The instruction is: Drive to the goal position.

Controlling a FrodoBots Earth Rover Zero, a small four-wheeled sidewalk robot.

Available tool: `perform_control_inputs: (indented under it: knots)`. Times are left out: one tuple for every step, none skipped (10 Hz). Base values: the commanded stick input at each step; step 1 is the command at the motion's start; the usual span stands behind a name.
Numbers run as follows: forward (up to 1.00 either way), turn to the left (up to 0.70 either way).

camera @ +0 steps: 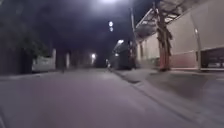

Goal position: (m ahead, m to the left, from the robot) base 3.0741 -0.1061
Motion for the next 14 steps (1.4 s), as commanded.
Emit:
perform_control_inputs:
  knots:
    - [0.70, 0.00]
    - [0.70, 0.00]
    - [0.70, 0.00]
    - [0.70, 0.00]
    - [0.70, 0.00]
    - [0.70, 0.00]
    - [0.70, 0.00]
    - [0.70, 0.00]
    - [0.70, 0.00]
    - [0.70, 0.00]
    - [0.70, 0.00]
    - [0.70, 0.00]
    - [0.70, 0.00]
    - [0.70, 0.00]
